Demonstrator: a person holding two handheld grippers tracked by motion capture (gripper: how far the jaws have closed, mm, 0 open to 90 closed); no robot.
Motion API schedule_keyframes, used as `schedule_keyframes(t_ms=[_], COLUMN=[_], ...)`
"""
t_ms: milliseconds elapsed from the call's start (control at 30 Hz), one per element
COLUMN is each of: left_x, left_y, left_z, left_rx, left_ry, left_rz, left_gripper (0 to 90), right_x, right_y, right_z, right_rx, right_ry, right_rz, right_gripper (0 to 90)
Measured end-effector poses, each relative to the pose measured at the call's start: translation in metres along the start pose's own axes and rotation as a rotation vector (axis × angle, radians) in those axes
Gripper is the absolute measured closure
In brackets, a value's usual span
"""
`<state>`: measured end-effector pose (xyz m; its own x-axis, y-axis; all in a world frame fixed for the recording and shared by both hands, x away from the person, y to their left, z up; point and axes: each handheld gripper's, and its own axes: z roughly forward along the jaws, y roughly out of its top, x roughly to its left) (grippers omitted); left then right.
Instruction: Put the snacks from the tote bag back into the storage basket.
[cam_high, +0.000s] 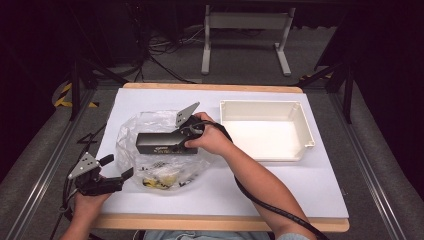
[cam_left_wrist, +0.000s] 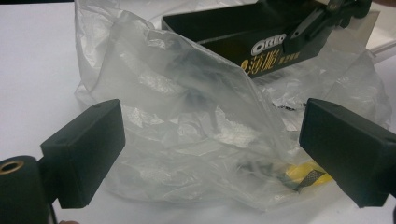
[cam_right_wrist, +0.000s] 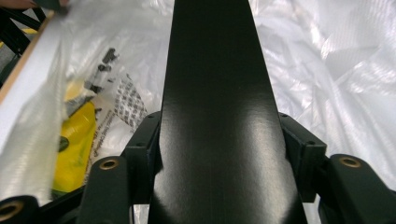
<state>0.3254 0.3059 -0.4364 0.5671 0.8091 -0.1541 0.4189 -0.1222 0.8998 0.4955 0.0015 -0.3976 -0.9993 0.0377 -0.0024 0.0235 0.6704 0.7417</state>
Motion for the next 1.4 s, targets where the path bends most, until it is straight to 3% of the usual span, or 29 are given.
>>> schedule_keyframes(t_ms=[133, 700, 967, 1400], left_x=[0.0, 0.001, 0.002, 0.004], left_y=[0.0, 0.0, -0.001, 0.002], left_z=[0.0, 0.001, 0.002, 0.007], left_rx=[0.0, 0.003, 0.003, 0.007], left_ry=[0.0, 0.007, 0.006, -0.003], left_rz=[-0.002, -0.009, -0.019, -0.018], left_gripper=[7.7, 7.8, 7.8, 7.8], right_x=[0.0, 0.001, 0.001, 0.001], right_y=[0.006, 0.035, 0.034, 0.016], right_z=[-0.007, -0.065, -0.092, -0.147], right_rx=[-0.011, -0.046, -0.06, -0.071], right_ry=[0.0, -0.006, -0.023, -0.074], right_rz=[-0.005, -0.015, -0.014, -0.002], right_gripper=[42.1, 42.1, 42.1, 42.1])
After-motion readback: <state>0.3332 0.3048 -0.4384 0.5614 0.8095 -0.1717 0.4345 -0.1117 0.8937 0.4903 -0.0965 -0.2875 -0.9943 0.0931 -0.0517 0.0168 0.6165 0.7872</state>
